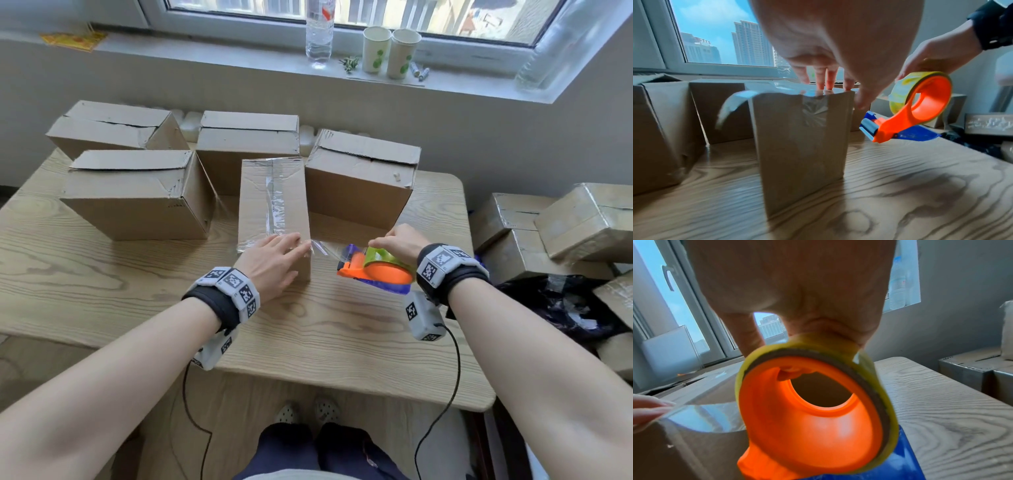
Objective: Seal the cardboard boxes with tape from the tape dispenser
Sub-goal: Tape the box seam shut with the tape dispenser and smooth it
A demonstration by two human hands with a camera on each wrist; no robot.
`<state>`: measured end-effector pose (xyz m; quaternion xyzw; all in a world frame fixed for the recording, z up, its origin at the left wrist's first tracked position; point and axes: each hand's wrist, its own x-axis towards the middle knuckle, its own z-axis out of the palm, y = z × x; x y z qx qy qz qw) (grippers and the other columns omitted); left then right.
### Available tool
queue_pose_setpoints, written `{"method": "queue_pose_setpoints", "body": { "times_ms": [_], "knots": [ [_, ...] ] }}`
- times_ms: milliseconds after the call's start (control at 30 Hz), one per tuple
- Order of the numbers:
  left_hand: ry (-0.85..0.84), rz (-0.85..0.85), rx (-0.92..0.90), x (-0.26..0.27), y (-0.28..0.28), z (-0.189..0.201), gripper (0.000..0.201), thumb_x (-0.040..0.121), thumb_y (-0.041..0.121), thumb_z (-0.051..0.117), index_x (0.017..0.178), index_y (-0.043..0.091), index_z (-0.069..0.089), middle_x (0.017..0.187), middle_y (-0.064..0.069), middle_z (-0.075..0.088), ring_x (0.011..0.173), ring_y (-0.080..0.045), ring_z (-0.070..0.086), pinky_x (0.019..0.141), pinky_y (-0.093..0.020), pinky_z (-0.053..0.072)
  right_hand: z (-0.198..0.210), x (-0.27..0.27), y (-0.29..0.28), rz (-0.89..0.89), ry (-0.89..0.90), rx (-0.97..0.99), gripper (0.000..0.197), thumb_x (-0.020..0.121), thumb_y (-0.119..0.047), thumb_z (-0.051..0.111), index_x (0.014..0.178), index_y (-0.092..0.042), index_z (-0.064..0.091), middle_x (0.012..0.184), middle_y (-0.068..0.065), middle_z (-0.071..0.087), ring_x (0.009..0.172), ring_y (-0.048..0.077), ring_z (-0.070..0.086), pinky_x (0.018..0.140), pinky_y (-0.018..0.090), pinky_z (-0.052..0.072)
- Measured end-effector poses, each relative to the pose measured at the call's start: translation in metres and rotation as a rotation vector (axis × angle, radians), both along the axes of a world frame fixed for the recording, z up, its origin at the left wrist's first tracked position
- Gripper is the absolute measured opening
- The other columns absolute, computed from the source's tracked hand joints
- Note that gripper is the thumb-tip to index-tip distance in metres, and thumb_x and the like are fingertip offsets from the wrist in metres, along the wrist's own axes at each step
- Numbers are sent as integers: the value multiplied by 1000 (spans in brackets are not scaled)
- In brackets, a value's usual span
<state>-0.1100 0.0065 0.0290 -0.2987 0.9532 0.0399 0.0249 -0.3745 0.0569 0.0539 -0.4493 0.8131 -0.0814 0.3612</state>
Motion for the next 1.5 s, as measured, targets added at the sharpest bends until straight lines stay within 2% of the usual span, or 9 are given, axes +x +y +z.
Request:
{"method": "queue_pose_setpoints", "body": {
  "times_ms": [133,300,467,700,800,967,1200,1367,1500],
  "knots": [
    [7,-24,-49,-25,3,-1,50,94,7,47,141,-2,32,154,-16,18,141,-26,26,115,-31,17,6,5,0,-16,-33,-15,42,87,-39,62,103,-1,67,100,11,63,87,24,57,74,29,43],
    [-174,-17,-71,-34,-1,-9,55,99,1,22,149,5,0,158,-10,0,146,-20,1,117,-29,-1,10,10,-6,-32,-117,-32,34,86,-27,59,106,-1,67,101,12,62,88,24,55,77,31,42],
    [-185,6,-73,-16,-9,-8,57,97,-4,21,149,6,-2,158,-9,-2,146,-19,0,117,-29,-3,13,12,-7,-9,-171,-23,18,87,-18,60,73,-6,61,74,5,50,76,21,45,56,25,34],
    [-75,3,36,-7,-12,-14,73,86,-13,27,149,11,-3,158,-5,-6,145,-16,-5,115,-24,-6,3,11,3,30,-44,-5,41,86,-44,63,57,-16,52,62,0,49,60,15,46,54,27,34],
    [5,-6,39,-7,-7,-22,72,86,-3,37,149,10,6,158,-5,2,146,-18,1,114,-25,-8,5,6,6,1,-27,-30,47,80,-51,67,56,-15,50,68,4,52,66,19,49,61,29,36],
    [69,-24,90,6,-12,-24,66,87,21,54,145,9,24,157,-5,10,145,-19,8,117,-28,1,15,7,8,-79,-140,-114,55,70,-58,72,50,-19,39,58,0,43,55,15,42,54,27,32],
    [-101,-43,-26,14,0,-22,73,92,26,45,149,6,5,157,-8,-3,146,-21,-1,115,-31,-7,17,12,10,-59,-143,-99,54,71,-58,72,50,-19,41,61,3,48,60,17,47,58,28,35],
    [-94,-15,-14,10,3,-22,79,90,29,46,149,9,-2,158,-7,-5,146,-19,-5,113,-28,-12,20,18,9,-18,-10,-52,55,74,-57,70,50,-18,40,59,4,44,59,18,43,56,29,32],
    [-84,-19,13,14,-3,-22,81,90,34,45,149,12,-6,157,-5,-11,145,-17,-10,113,-26,-14,20,19,8,-18,-76,-47,47,78,-50,69,54,-16,49,63,5,49,61,19,47,56,28,34]
  ]
}}
